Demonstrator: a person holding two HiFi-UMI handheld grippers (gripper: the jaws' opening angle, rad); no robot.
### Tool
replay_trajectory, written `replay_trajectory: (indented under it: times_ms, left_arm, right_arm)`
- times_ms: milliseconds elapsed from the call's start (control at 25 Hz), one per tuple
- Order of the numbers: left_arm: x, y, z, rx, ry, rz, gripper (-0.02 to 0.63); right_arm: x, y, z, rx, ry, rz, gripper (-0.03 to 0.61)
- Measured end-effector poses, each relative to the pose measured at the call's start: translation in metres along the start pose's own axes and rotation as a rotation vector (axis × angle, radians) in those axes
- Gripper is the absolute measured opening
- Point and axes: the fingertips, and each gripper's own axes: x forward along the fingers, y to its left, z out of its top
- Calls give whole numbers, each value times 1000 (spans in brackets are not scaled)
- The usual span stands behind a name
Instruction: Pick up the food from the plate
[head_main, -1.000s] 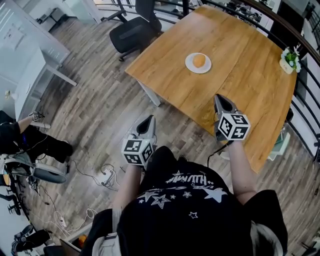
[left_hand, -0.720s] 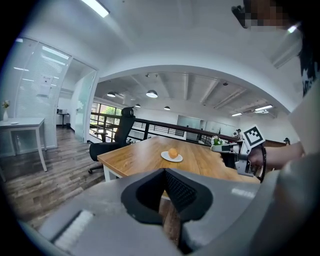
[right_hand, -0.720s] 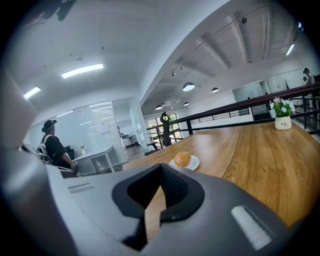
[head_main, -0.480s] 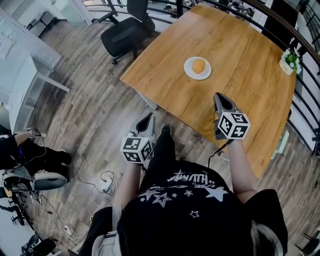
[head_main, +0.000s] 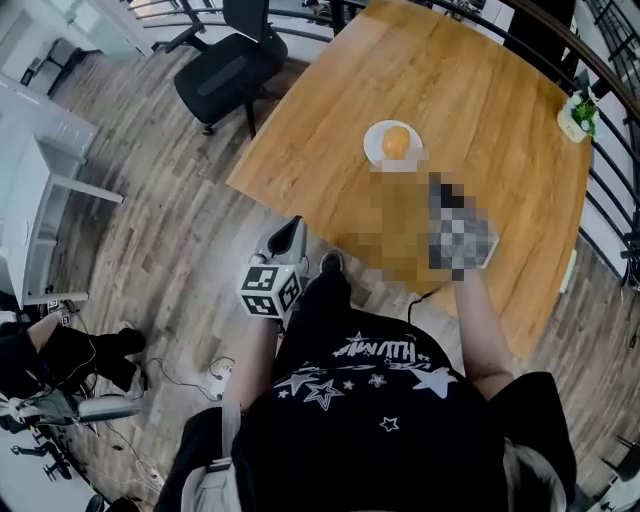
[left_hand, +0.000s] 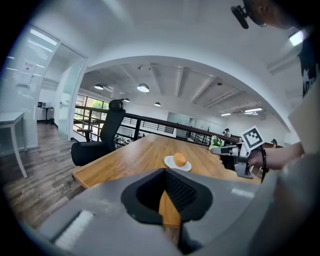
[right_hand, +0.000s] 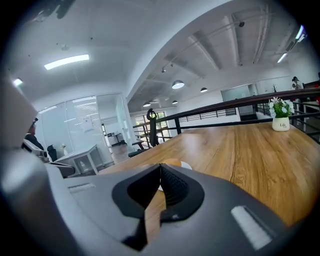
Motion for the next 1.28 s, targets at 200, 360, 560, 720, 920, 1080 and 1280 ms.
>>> replay_trajectory:
  times_ms: [200, 360, 560, 720, 920, 1080, 1280]
  left_arm:
    - [36, 16, 18, 16, 19, -49, 2]
    - [57, 26, 31, 26, 37, -94, 2]
    - [77, 41, 46, 23, 46, -130, 2]
    - [93, 54, 48, 19, 61, -149, 2]
    - [109, 65, 46, 10, 78, -167, 2]
    - [117, 74, 46, 0, 93, -173, 2]
    - [128, 88, 49, -8, 103, -169, 2]
  right_arm:
    - [32, -10, 6, 15, 23, -51, 32]
    - [54, -6, 6, 17, 66, -65, 102]
    - [78, -4, 6, 44, 108, -76, 207]
    - [96, -9, -1, 61, 133, -116, 315]
    - [115, -17, -16, 83, 181, -161, 344]
    - [127, -18, -22, 95, 218, -181, 344]
    - [144, -18, -26, 91, 248, -190, 344]
